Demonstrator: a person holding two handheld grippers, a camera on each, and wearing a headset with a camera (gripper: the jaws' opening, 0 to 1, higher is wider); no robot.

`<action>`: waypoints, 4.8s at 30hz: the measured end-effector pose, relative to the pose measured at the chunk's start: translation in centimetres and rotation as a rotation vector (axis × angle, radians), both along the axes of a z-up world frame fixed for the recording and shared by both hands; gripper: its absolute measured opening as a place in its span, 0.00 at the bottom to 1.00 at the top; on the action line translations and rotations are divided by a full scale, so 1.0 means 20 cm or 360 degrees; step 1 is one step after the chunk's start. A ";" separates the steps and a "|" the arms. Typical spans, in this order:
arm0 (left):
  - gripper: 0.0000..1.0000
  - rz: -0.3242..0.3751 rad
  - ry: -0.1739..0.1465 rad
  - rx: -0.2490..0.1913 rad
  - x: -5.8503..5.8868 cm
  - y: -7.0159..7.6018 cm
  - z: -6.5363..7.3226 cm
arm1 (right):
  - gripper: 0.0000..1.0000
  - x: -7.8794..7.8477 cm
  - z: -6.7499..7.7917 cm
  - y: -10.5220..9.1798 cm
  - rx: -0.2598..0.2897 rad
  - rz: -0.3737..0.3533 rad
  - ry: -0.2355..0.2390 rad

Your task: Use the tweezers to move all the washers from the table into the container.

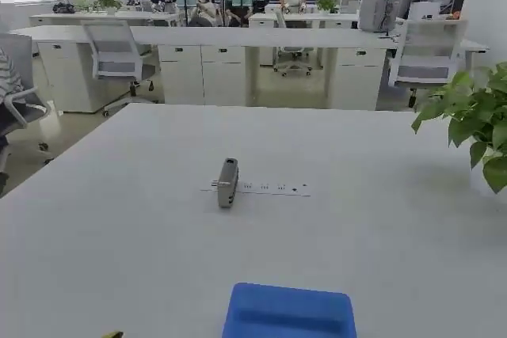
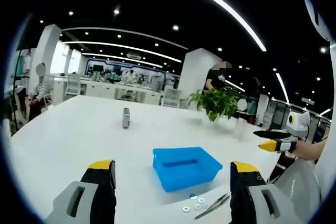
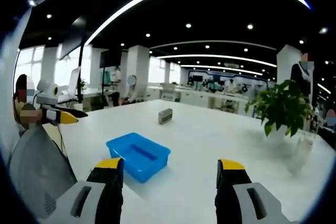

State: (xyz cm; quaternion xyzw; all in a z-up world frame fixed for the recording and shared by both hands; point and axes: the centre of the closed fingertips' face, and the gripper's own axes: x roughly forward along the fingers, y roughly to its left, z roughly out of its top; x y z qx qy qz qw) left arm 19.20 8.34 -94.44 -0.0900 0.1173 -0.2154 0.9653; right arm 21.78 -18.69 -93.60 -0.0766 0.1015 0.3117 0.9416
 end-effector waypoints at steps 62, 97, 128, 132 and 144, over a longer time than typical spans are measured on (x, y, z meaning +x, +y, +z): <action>0.22 -0.1231 0.0716 0.1021 -0.25 -0.33 -0.62 | 0.35 -0.22 -0.36 0.24 -0.0391 0.0557 0.0625; 0.00 -0.1506 0.0508 0.1423 -0.19 -0.39 -0.68 | 0.15 -0.29 -0.70 0.62 -0.0894 0.1252 0.0612; 0.00 -0.1581 0.0144 0.1378 -0.27 -0.49 -0.21 | 0.07 -0.32 -0.64 0.75 -0.0761 0.1339 0.0478; 0.00 -0.1591 0.0141 0.1379 -0.27 -0.49 -0.19 | 0.07 -0.33 -0.62 0.78 -0.0721 0.1339 0.0469; 0.00 -0.1611 0.0158 0.1442 -0.25 -0.48 -0.13 | 0.07 -0.31 -0.57 0.88 -0.0591 0.1321 0.0462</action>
